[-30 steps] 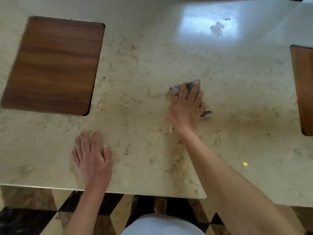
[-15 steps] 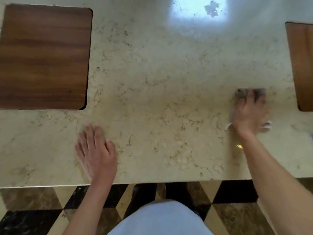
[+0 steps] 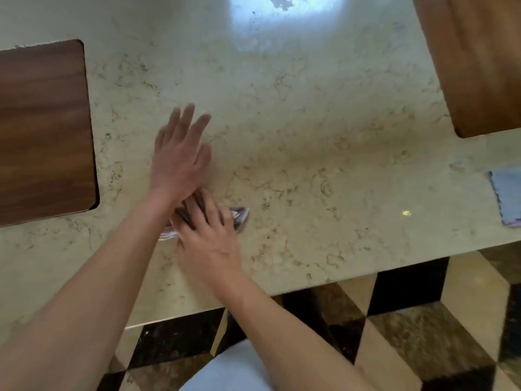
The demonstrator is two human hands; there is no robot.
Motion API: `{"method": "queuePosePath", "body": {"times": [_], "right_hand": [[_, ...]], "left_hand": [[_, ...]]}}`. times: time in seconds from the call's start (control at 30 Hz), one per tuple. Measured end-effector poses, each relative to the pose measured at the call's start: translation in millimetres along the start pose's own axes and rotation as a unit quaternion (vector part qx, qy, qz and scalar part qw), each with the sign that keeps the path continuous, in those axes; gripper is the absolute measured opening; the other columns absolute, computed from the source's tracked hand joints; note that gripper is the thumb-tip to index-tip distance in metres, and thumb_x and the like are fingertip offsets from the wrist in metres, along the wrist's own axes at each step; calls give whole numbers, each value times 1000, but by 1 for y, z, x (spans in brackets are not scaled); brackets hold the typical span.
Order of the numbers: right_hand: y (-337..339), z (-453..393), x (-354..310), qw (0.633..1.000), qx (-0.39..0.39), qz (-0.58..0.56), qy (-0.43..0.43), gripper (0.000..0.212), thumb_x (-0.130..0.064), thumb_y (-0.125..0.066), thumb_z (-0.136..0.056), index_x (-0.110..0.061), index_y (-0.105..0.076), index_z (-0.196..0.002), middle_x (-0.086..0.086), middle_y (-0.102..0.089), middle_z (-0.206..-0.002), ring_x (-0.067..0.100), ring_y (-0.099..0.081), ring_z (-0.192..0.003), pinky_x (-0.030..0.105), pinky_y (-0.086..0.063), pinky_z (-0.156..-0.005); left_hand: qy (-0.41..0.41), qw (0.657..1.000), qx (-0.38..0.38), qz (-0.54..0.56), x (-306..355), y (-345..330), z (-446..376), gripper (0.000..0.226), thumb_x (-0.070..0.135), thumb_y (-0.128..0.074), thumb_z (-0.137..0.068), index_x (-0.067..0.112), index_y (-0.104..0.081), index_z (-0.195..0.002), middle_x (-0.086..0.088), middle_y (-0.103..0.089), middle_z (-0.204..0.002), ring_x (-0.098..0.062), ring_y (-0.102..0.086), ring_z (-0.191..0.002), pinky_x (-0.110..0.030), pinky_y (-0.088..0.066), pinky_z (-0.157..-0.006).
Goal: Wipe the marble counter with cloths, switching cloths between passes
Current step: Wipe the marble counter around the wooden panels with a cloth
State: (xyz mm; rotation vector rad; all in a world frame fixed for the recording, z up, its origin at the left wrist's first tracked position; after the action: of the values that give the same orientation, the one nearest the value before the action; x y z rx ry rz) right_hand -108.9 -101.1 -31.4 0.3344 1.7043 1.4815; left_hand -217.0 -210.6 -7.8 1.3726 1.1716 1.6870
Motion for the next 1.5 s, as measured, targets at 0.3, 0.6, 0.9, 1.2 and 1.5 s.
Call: {"method": "queuePosePath", "body": {"times": [0.3,0.6,0.9,1.2,1.5], "right_hand": [[135,88,310,899,148,69,-406,54,-46,-29,-106,-34,-24,-158,6,-10,-170,34,-19,-153,59,-23,-118],[60,17,126,932,97,48,-345,60,-42,-33,-105,-31,-12,-160,9,2,-170,38,-5,-155,55,-10,-122],[4,73,2,994,47,-99,29,28,-25,-53,-101,-27,-70,-123,2,-51,-152,28,-43,-143,43,-34,-116],[151,166,347,903,96,91,-408,53,-44,-28,-105,-33,-26,-157,7,-11,-169,35,-19,-151,59,-24,-117],[101,11,223,966,53,84,-239,54,-44,-37,-103,-32,-31,-155,5,-12,-170,33,-16,-154,53,-21,-116]], "left_hand": [[-117,976,-88,-159,35,-46,-78,63,56,-16,-99,31,-26,-156,-6,-19,-167,-33,-16,-153,-51,-16,-116],[-96,979,-120,-134,35,-45,-81,60,56,-22,-102,35,-16,-158,-2,-7,-169,-29,-4,-155,-50,-6,-120],[-104,982,-108,-119,34,-44,-80,59,55,-28,-101,35,-21,-156,-2,-10,-169,-28,-5,-155,-49,-6,-120],[-116,982,-89,-123,34,-47,-82,57,51,-31,-102,29,-27,-155,-10,-17,-167,-37,-11,-153,-55,-11,-118],[92,994,-40,-43,39,-46,-2,57,47,-26,-105,32,-19,-158,-5,-6,-169,-28,-1,-155,-49,-2,-122]]}}
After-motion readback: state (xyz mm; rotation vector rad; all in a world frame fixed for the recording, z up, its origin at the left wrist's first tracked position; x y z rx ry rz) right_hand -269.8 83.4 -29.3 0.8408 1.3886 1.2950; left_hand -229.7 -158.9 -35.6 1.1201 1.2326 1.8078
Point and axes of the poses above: each hand's wrist, its own z-axis away from the middle knuckle, its own y-axis out of the back of the hand, x = y × z, the point moved 6 cm from there along -z, towards the middle knuckle
